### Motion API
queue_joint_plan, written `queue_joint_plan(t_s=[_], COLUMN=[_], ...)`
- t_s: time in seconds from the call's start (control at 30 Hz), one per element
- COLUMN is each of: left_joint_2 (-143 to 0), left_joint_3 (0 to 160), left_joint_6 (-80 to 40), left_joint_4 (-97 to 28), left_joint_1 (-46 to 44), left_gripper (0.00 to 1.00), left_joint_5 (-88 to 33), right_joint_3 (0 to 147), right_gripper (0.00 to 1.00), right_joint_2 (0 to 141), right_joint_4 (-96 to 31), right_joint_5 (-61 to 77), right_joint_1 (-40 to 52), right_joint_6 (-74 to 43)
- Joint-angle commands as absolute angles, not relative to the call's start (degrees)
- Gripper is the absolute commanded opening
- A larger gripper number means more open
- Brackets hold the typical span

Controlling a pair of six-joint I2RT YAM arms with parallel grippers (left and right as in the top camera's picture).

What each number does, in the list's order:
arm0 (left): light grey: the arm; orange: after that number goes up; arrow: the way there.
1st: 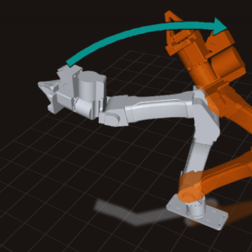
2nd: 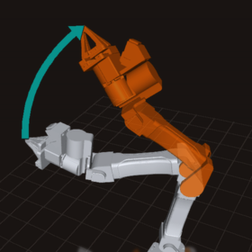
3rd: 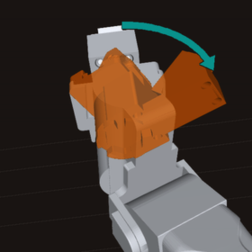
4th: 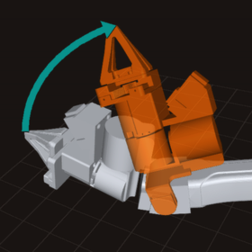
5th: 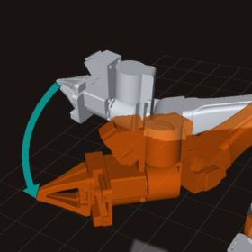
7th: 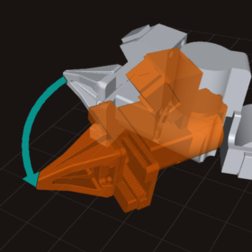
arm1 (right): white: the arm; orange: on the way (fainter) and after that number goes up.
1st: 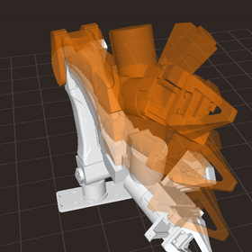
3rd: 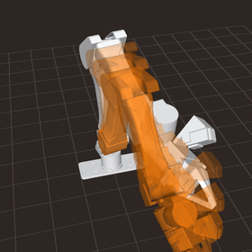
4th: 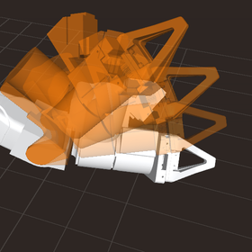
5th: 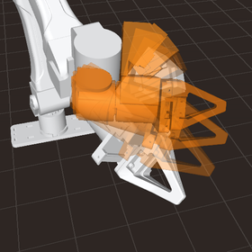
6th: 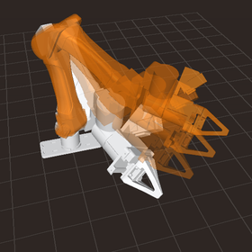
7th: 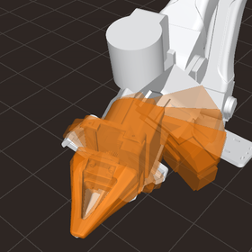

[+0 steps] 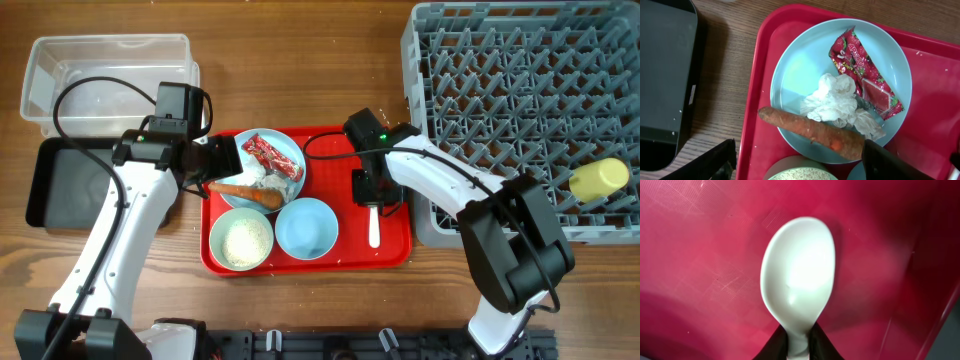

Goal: Sort waste into correct bins and load items into the dishwasher rack
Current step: 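Grasp the white spoon on the red tray with the right gripper, then insert the white spoon into the dish rack with the right gripper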

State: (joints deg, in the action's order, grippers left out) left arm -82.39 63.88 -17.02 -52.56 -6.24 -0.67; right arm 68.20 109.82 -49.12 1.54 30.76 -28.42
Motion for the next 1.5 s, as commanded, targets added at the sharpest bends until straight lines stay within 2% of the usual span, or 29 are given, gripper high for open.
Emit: queue_joint_plan(t_s=[0.0,0.07,0.23,0.5,0.63,0.77,0.93,1.13,1.27,1.37,1.47], left_joint_2=[-81.43,-81.43,-81.43,-81.43,-81.43,-81.43,-81.43,-81.43,-81.43,-81.43,-81.43], left_joint_3=[64.18,64.18,64.18,64.18,64.18,64.18,64.18,64.18,64.18,64.18,64.18], left_joint_6=[-16.93,-16.93,-16.93,-16.93,-16.93,-16.93,-16.93,-16.93,-16.93,-16.93,-16.93], left_joint_4=[-52.62,-52.62,-52.64,-52.62,-52.64,-52.62,-52.66,-52.84,-52.84,-52.84,-52.84], left_joint_1=[-5.82,-5.82,-5.82,-5.82,-5.82,-5.82,-5.82,-5.82,-5.82,-5.82,-5.82], left_gripper=[0.80,0.80,0.80,0.80,0.80,0.80,0.81,0.81,0.81,0.81,0.82], left_joint_5=[-0.14,-0.14,-0.14,-0.14,-0.14,-0.14,-0.14,-0.14,-0.14,-0.14,-0.16], right_joint_3=[67.07,67.46,70.17,70.67,70.67,70.67,70.65,70.61,70.61,70.61,70.63], right_gripper=[0.09,0.04,0.04,0.04,0.04,0.04,0.04,0.05,0.12,0.31,0.37], right_joint_2=[110.80,110.78,108.68,96.90,88.25,80.31,81.82,89.27,94.70,94.98,93.21], right_joint_4=[-48.53,-48.77,-50.50,-51.59,-53.21,-54.04,-54.87,-54.92,-54.63,-54.65,-54.78], right_joint_5=[2.59,2.79,3.40,3.38,3.03,2.31,2.31,2.33,2.31,2.33,2.61], right_joint_1=[30.89,30.89,30.89,29.78,26.39,17.65,9.30,8.16,8.16,8.16,8.16], right_joint_6=[-28.69,-28.60,-28.14,-26.79,-22.00,-13.02,-4.19,-1.50,-1.52,-1.52,-1.78])
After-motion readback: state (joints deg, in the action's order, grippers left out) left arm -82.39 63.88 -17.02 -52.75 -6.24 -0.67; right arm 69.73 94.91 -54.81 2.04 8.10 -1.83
